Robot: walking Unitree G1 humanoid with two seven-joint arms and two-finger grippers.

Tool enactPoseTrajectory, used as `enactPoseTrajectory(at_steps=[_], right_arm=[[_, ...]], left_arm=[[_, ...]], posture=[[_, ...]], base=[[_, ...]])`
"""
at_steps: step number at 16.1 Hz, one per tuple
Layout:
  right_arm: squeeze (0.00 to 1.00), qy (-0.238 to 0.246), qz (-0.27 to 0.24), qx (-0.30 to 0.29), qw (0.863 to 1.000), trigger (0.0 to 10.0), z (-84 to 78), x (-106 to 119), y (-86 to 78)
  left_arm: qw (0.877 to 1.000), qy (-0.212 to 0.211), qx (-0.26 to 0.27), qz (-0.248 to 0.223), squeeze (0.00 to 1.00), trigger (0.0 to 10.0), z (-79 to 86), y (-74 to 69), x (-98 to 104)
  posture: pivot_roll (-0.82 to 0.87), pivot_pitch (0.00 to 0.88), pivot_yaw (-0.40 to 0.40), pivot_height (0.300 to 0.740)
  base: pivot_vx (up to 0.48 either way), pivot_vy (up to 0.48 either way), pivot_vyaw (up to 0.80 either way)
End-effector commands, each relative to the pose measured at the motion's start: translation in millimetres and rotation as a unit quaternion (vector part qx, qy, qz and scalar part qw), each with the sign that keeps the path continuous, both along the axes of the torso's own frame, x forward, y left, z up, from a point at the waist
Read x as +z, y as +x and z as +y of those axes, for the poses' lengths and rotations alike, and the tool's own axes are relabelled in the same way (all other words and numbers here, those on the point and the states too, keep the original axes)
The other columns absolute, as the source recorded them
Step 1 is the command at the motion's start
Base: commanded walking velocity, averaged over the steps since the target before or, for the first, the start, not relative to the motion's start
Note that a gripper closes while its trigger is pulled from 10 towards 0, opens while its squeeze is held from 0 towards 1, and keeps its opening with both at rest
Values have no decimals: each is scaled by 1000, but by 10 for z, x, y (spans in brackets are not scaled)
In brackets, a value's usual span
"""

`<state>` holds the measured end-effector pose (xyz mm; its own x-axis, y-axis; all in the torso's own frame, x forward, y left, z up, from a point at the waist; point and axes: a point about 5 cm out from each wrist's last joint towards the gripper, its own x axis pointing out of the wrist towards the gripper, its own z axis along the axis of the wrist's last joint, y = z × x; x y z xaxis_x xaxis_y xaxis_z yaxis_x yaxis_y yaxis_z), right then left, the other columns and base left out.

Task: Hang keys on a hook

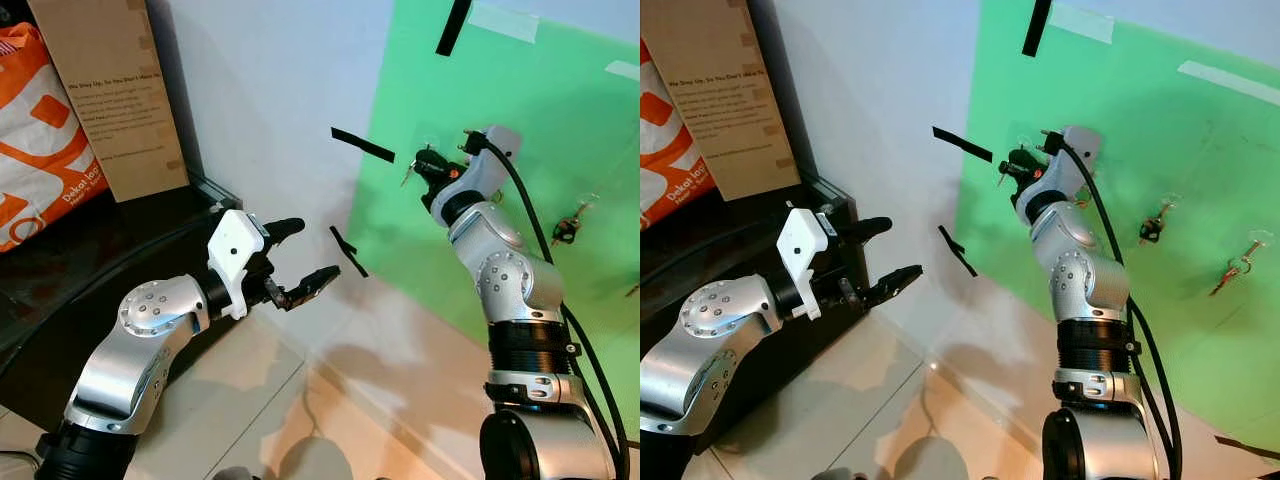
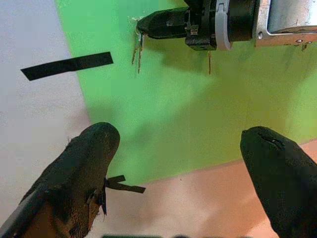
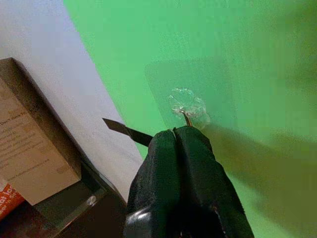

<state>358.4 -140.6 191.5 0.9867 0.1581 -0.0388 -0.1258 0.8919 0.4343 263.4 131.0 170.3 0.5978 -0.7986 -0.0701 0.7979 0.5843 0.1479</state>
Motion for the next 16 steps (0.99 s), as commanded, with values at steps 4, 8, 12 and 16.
enactPoseTrajectory(at_steps=[4, 8, 12, 16], right_arm=[[0, 15, 35, -3, 999, 10000, 26, -98, 38], [1000, 11, 37, -11, 999, 10000, 2, -106, 40], [1000, 8, 39, -22, 999, 10000, -35, -120, 39], [1000, 7, 35, -24, 999, 10000, -51, -114, 30]], left_arm=[[1000, 9, 0, -9, 0, 10000, -1, -18, 22], [1000, 9, 0, -8, 0, 10000, -1, -22, 18], [1000, 8, -2, -8, 0, 10000, -11, -15, 18], [1000, 9, -3, -7, 0, 10000, -14, -18, 16]], posture=[[45, 0, -68, 740], [40, 0, -65, 740], [34, 0, -59, 740], [40, 0, -62, 740]], base=[[0, 0, 0], [0, 0, 0], [0, 0, 0], [0, 0, 0]])
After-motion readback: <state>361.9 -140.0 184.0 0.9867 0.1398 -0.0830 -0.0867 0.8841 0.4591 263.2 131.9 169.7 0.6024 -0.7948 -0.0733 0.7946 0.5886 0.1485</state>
